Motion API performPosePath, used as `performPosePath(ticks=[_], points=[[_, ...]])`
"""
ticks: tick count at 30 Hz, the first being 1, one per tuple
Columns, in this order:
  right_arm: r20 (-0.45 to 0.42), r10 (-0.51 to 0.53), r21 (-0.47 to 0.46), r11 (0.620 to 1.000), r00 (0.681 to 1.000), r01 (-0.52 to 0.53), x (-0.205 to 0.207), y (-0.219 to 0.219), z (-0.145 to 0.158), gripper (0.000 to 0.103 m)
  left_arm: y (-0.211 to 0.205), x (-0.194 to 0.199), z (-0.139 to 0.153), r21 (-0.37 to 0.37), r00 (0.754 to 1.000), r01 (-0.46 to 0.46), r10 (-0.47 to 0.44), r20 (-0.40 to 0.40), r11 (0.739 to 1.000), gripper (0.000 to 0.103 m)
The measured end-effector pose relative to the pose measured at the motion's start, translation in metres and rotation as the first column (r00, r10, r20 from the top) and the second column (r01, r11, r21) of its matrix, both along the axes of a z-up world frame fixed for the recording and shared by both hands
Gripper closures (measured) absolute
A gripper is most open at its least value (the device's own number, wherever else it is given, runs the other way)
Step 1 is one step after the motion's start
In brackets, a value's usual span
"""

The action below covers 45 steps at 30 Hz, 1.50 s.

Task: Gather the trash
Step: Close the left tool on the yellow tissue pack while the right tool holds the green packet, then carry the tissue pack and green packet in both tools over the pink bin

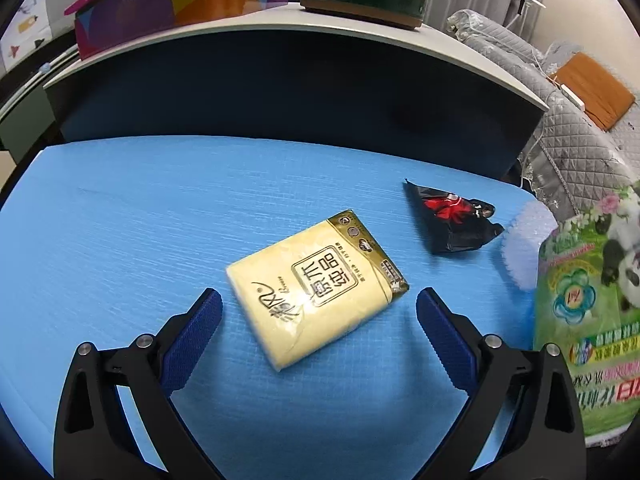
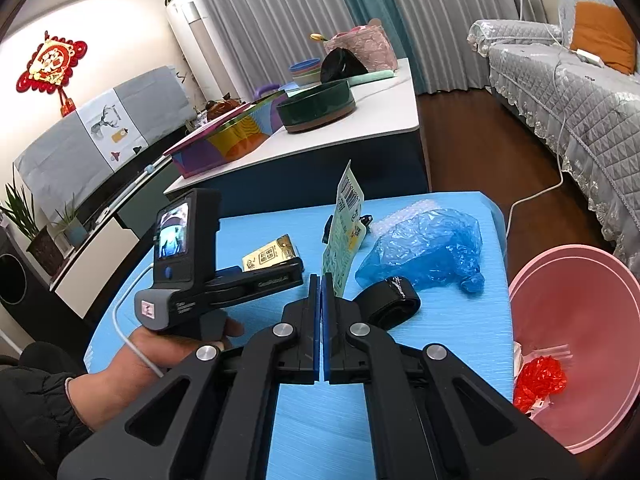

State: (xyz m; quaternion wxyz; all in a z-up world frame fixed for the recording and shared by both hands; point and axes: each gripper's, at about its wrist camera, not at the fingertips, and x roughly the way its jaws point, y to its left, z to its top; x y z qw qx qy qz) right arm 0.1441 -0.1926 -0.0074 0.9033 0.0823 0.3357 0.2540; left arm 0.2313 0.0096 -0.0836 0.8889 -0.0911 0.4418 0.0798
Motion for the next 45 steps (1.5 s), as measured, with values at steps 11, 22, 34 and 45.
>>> performPosePath(ticks=[11, 22, 34, 45], points=[[-0.005, 0.01, -0.011, 1.0, 1.0, -0.01, 0.003, 0.007, -0.002, 0.102, 0.0, 0.001, 0.0, 0.026, 1.0, 0.0, 0.0, -0.004, 1.0, 0.023], [0.02, 0.017, -0.015, 1.0, 1.0, -0.017, -0.007, 0.007, 0.008, 0.102, 0.006, -0.027, 0.017, 0.043, 0.999, 0.009, -0.011, 0.03, 0.999, 0.027], [0.068, 0.011, -0.016, 1.0, 0.998, -0.01, -0.034, 0.001, 0.028, 0.102, 0.0, -0.087, 0.056, 0.053, 0.993, 0.022, -0.028, 0.113, 0.998, 0.027], [0.103, -0.064, -0.018, 0.998, 0.993, 0.066, -0.053, -0.03, 0.046, 0.102, -0.025, -0.142, 0.077, 0.059, 0.976, 0.087, -0.097, 0.193, 0.994, 0.027]])
